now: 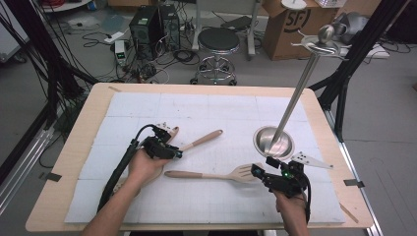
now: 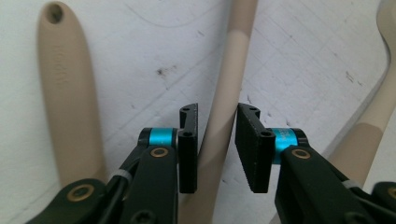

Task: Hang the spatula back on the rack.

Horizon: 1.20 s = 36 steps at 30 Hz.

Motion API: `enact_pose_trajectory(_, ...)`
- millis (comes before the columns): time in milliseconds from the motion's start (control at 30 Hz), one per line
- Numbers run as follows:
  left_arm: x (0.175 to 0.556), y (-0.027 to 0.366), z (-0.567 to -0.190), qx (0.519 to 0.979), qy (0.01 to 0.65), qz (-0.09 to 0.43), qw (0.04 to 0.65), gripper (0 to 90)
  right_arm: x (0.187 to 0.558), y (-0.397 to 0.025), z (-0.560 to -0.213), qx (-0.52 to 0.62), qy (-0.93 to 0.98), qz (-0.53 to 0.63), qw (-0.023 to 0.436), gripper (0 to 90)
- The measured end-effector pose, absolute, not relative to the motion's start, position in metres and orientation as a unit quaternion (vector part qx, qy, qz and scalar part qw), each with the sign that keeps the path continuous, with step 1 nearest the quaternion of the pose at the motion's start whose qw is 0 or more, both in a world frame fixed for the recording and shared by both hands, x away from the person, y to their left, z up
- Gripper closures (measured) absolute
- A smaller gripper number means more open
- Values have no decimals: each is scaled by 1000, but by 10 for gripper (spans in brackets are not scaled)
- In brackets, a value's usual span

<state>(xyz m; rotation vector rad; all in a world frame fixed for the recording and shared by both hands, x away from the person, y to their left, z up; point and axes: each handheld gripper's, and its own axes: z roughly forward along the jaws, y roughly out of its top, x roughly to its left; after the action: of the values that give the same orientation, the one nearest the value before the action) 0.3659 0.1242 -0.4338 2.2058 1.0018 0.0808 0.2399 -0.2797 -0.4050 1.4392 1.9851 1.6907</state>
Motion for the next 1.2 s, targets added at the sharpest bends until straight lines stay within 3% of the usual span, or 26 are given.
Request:
enact_pose_trajectory(167,366,132,-423,846,389,46,362,783,240,-280,-405,481,664,566,85,145)
enact_pose_trajectory(500,362,152,-404,792,408,42,452,787,240,-281,-405,482,662,567,88,147)
enact_pose_trajectory(767,363,165,-398,767,432,70,469,787,239,-282,-404,482,661,568,88,148)
enact_pose_trajectory(1200,353,153,-385,706,398,-35,585,787,238,-282,-404,484,658,570,87,149)
